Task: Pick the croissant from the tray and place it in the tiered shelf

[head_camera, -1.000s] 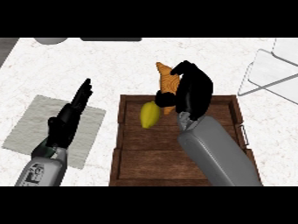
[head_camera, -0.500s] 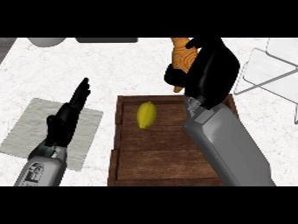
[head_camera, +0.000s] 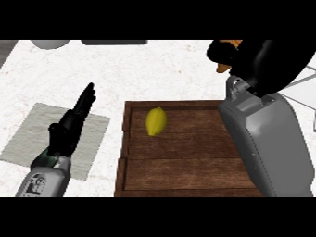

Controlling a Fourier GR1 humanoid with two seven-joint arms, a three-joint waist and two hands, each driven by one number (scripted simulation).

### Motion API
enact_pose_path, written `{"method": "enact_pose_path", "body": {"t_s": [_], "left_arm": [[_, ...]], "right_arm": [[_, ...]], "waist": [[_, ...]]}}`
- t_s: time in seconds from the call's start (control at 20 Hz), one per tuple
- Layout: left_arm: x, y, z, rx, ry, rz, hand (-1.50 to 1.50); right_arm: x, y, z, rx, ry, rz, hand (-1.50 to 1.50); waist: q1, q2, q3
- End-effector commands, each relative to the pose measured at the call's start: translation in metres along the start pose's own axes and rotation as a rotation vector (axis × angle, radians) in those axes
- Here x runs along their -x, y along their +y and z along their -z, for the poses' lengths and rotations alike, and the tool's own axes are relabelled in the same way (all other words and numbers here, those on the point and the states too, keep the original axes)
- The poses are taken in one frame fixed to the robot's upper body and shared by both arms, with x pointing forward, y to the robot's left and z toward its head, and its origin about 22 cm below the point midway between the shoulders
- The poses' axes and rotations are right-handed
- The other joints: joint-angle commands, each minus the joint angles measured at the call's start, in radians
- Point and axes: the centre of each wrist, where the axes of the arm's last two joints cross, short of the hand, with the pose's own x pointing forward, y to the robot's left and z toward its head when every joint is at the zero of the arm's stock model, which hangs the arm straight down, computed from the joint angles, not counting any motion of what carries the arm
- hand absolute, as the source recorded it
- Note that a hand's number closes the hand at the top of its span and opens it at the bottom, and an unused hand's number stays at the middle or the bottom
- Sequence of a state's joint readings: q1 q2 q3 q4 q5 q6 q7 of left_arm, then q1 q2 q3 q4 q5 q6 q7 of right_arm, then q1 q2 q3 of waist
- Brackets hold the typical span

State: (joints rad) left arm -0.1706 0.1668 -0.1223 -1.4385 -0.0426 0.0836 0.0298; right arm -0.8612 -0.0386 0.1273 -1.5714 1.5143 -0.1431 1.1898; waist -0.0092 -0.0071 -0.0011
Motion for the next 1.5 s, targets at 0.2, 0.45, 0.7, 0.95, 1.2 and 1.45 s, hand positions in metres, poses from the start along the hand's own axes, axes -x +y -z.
{"method": "enact_pose_path", "body": {"t_s": [0.2, 0.45, 0.7, 0.95, 1.2, 1.45], "left_arm": [[-0.001, 0.008, 0.012, 0.008, -0.006, 0.004, 0.00], [0.006, -0.013, -0.005, 0.004, -0.012, -0.009, 0.00], [0.000, 0.003, 0.003, 0.009, -0.002, 0.021, 0.00], [-0.006, -0.007, 0.008, 0.034, -0.001, -0.001, 0.00], [0.002, -0.006, 0.012, 0.016, -0.004, 0.000, 0.00], [-0.005, 0.003, 0.011, 0.022, -0.017, 0.009, 0.00]], "right_arm": [[-0.018, -0.039, 0.041, 0.082, 0.164, -0.078, 1.50], [-0.007, -0.054, 0.080, 0.146, 0.171, -0.116, 1.50], [0.011, -0.049, 0.105, 0.191, 0.156, -0.181, 1.50], [0.026, -0.054, 0.141, 0.199, 0.101, -0.242, 1.50], [0.036, -0.041, 0.140, 0.208, 0.115, -0.253, 1.50], [0.075, -0.003, 0.154, 0.219, 0.004, -0.397, 1.50]], "waist": [[0.003, 0.005, 0.000], [0.010, 0.004, 0.001], [0.013, 0.006, 0.001], [0.012, 0.007, 0.001], [0.012, 0.007, 0.001], [0.018, 0.011, 0.001]]}}
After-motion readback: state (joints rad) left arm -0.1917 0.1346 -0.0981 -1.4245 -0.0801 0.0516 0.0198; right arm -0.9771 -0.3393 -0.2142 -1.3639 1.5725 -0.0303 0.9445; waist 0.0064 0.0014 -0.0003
